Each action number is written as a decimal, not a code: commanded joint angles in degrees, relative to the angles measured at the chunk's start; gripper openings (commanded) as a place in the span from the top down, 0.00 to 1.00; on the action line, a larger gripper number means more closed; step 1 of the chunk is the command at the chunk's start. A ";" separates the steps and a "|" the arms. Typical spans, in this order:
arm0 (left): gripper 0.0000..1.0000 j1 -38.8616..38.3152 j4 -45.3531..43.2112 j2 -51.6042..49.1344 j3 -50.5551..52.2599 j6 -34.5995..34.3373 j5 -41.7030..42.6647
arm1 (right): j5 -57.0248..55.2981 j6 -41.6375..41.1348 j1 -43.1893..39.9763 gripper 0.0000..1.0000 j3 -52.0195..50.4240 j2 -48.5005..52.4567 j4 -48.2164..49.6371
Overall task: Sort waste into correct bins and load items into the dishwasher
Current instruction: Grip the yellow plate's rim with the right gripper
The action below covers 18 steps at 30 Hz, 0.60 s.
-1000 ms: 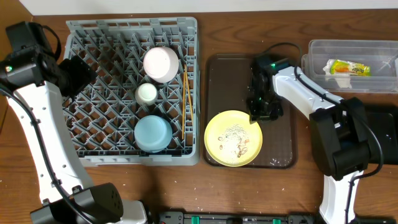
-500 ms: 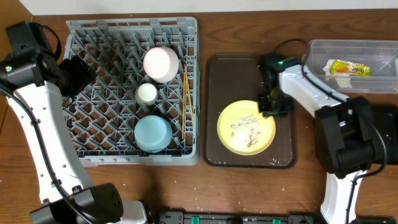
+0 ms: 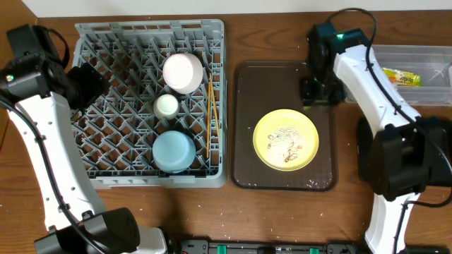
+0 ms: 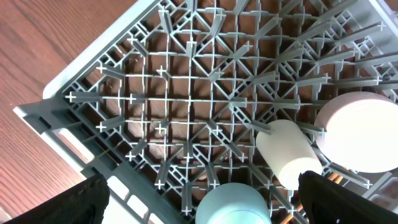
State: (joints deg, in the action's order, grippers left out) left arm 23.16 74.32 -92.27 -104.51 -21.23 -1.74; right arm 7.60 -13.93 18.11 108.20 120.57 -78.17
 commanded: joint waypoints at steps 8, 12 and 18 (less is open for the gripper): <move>0.02 0.20 0.02 -0.15 -0.46 -0.50 -0.46 | -1.20 -3.89 19.15 0.20 -3.45 -0.90 4.04; 0.02 0.20 0.02 -0.15 -0.46 -0.50 -0.46 | -8.26 -7.28 25.90 0.07 -8.74 -0.87 7.19; 0.02 0.20 0.02 -0.15 -0.46 -0.50 -0.46 | -11.50 -7.52 30.01 0.33 -14.97 -0.90 13.05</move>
State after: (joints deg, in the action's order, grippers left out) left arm 23.16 74.32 -92.27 -104.51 -21.23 -1.72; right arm 1.06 -19.79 47.40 95.24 120.49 -66.32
